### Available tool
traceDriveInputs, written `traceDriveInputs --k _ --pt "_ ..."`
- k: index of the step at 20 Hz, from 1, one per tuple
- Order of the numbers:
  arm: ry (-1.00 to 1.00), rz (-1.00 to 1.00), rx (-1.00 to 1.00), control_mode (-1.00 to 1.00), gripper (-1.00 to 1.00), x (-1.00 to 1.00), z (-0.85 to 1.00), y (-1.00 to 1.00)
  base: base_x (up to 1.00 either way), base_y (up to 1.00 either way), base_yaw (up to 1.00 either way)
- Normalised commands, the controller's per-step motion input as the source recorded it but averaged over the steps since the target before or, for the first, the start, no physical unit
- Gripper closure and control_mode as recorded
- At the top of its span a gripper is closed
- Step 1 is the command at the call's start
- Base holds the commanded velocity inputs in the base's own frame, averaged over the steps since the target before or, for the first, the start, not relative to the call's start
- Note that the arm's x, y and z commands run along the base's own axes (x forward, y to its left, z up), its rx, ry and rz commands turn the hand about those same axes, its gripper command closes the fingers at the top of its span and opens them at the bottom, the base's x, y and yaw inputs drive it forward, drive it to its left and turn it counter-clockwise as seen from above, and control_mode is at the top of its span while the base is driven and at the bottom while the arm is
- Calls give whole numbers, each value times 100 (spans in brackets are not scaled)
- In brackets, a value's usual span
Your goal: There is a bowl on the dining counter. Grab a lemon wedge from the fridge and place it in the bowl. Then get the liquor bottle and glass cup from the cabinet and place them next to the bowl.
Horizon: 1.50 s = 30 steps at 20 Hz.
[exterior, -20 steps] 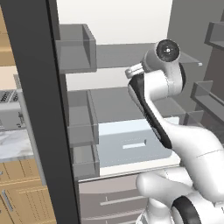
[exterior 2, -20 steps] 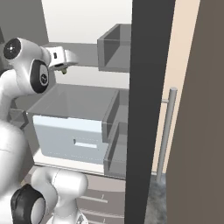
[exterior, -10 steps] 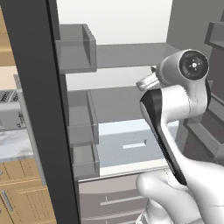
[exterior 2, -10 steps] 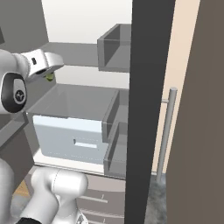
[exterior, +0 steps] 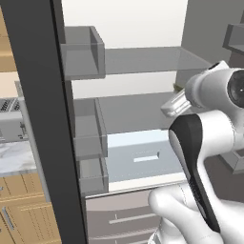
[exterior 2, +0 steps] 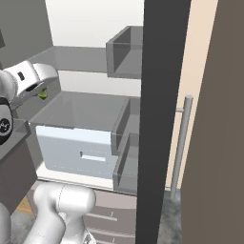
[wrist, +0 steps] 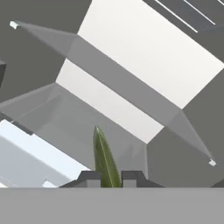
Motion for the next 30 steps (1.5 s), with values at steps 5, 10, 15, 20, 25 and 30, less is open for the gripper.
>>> traceDriveInputs --k 5,10,15,20,25,30 --pt "1 7 -9 -100 100 -12 0 0 0 0 0" --pt "2 5 -7 -100 100 -4 0 0 0 0 0" --pt "0 0 -7 100 100 0 0 6 -6 0 0" --pt "0 0 0 100 100 0 0 0 -85 0 5" --pt "0 0 0 100 100 0 0 0 -100 -9 14" --pt "0 0 0 100 100 0 0 0 -95 -12 35"
